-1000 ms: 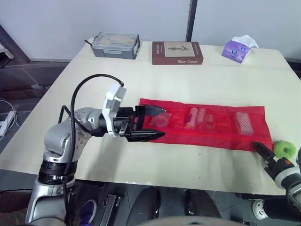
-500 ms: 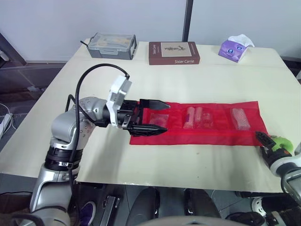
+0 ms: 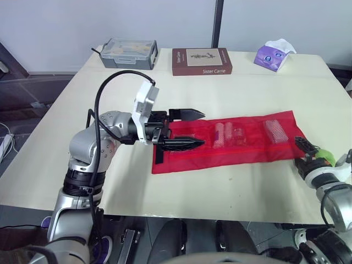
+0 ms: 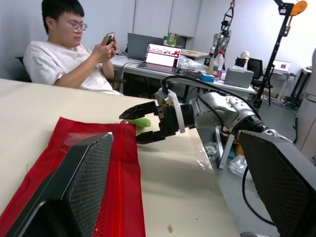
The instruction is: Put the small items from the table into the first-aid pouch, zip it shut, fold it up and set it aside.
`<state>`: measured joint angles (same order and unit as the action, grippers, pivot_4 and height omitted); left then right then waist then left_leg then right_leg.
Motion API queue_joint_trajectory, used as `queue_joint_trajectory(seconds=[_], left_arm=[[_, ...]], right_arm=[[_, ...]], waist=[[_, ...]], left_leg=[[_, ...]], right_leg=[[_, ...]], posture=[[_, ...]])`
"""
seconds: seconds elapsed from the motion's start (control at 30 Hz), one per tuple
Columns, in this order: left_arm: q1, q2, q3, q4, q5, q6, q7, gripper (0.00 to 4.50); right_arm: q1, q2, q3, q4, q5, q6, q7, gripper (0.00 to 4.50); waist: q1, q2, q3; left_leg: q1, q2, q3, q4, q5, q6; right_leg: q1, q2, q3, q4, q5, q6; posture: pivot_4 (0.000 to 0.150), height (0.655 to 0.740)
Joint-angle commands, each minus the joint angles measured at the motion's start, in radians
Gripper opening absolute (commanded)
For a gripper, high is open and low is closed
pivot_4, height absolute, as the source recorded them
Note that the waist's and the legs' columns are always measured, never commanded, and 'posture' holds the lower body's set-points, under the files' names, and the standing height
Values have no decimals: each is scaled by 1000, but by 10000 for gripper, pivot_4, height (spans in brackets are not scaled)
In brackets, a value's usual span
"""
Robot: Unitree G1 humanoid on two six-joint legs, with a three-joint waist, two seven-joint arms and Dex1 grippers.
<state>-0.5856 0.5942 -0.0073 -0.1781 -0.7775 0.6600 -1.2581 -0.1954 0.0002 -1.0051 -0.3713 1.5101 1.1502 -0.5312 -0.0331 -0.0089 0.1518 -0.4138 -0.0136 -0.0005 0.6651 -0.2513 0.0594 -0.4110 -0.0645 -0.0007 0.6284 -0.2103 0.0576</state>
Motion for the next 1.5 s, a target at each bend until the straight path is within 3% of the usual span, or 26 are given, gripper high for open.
queue_joint_trajectory(seconds=[0.03, 0.23, 0.27, 0.37, 0.53, 0.6, 0.83, 0.97, 1.23, 1.37, 1.47, 1.5], left_arm=[[7, 4, 23, -40, -16, -4, 15, 43299], [25, 8, 29, -35, -8, -13, 32, 43299], [30, 7, 30, -38, -8, -14, 36, 44492], [50, 9, 35, -48, -9, -17, 46, 45000], [83, 24, 49, -59, -7, -21, 59, 45000], [96, 31, 57, -58, -7, -19, 68, 45000], [146, 57, 75, -21, 21, -46, 65, 45000], [178, 88, 86, 6, 39, -60, 49, 45000], [250, 163, 125, 15, 39, -50, 17, 45000], [286, 193, 149, 7, 37, -46, 19, 45000], [314, 206, 166, -16, 26, -37, 25, 45000], [332, 211, 175, -27, 22, -31, 30, 45000]], right_arm=[[31, -80, 113, -6, -32, -63, 56, 45000], [93, -197, 309, 49, -270, -211, 279, 45000], [102, -209, 340, 63, -315, -243, 322, 42518], [115, -230, 403, 96, -419, -337, 428, 31586], [138, -271, 470, 91, -564, -472, 560, 5775], [161, -302, 490, 49, -627, -528, 607, 885], [305, -518, 743, -237, -927, -637, 786, 885], [284, -595, 970, -328, -1109, -682, 834, 885], [132, -579, 1362, -184, -1391, -756, 944, 885], [98, -589, 1450, -63, -1500, -780, 992, 885], [67, -561, 1432, -19, -1504, -751, 1005, 885], [64, -558, 1419, -21, -1484, -751, 1031, 3318]], waist=[[-1, 0, 0], [-1, 0, 0], [-1, 0, 0], [-1, 0, 0], [0, 0, 0], [2, 0, 0], [15, 2, 1], [15, 1, 2], [20, -1, 2], [21, -2, 2], [21, -2, 2], [21, -2, 2]], left_leg=[[0, 0, 0, 0, 0, 0], [0, 0, 0, 0, 0, 0], [0, 0, 0, 0, 0, 0], [0, 0, 0, 0, 0, 0], [0, 0, 0, 0, 0, 0], [0, 0, 0, 0, 0, 0], [0, 0, 1, 0, 0, 0], [0, 1, 1, 1, 0, 0], [0, 1, 1, 1, 0, 0], [0, 1, 0, 2, 0, 0], [0, 1, 0, 2, 0, -1], [0, 1, 0, 2, 0, -1]], right_leg=[[0, 0, 0, 0, 0, 0], [0, 0, 0, 0, 0, 0], [0, 0, 0, 0, 0, 0], [0, 1, 0, 0, 0, 0], [0, 0, 0, 0, 0, 0], [0, 0, 0, 0, 0, 0], [0, 0, 0, -1, -1, 0], [0, 0, 1, -1, -2, -3], [0, 0, 0, -1, -3, -4], [0, 0, -1, -1, -3, -4], [0, -1, -1, -1, -3, -4], [0, -1, -1, -1, -2, -4]], posture=[[1500, 7400], [1500, 7400], [1500, 7400], [1500, 7400], [1500, 7400], [1500, 7400], [1500, 7400], [1500, 7400], [1500, 7400], [1500, 7400], [1500, 7400], [1500, 7400]])
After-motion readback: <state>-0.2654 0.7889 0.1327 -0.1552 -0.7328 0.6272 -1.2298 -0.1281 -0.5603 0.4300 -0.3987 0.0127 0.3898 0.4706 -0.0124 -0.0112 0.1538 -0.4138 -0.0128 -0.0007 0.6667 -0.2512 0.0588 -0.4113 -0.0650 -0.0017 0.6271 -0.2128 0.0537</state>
